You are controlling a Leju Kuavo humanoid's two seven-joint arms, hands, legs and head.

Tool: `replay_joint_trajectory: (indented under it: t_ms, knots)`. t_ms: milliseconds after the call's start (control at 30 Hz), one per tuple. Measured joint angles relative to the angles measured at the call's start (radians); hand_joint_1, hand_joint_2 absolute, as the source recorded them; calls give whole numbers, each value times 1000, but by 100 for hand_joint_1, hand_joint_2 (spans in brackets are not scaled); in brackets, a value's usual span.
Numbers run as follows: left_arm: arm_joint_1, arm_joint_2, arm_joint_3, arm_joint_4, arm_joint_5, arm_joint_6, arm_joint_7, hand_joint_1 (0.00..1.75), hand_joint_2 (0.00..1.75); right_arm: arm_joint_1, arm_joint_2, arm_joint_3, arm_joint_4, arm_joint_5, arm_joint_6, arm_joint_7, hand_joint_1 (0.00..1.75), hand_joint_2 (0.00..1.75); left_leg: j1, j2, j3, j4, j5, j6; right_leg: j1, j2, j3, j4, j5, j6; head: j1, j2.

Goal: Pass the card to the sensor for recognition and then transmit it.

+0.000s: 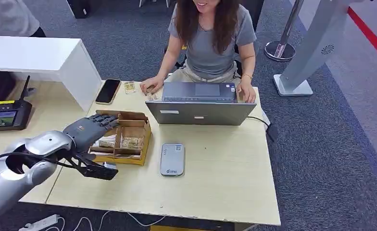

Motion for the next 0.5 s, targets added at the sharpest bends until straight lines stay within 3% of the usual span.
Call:
replay_joint_trajectory:
  t_ms: [167, 500]
  knots:
    - [0, 9, -11, 0, 3, 1, 0, 0, 175, 0, 0, 0, 0, 0, 0, 0, 0, 175, 0, 0, 0, 0, 0, 0, 0, 0, 0, 0, 0, 0, 0, 0]
    - [0, 74, -60, -16, 8, -11, 15, 0, 175, 1, 0, 0, 0, 0, 0, 0, 0, 175, 0, 0, 0, 0, 0, 0, 0, 0, 0, 0, 0, 0, 0, 0]
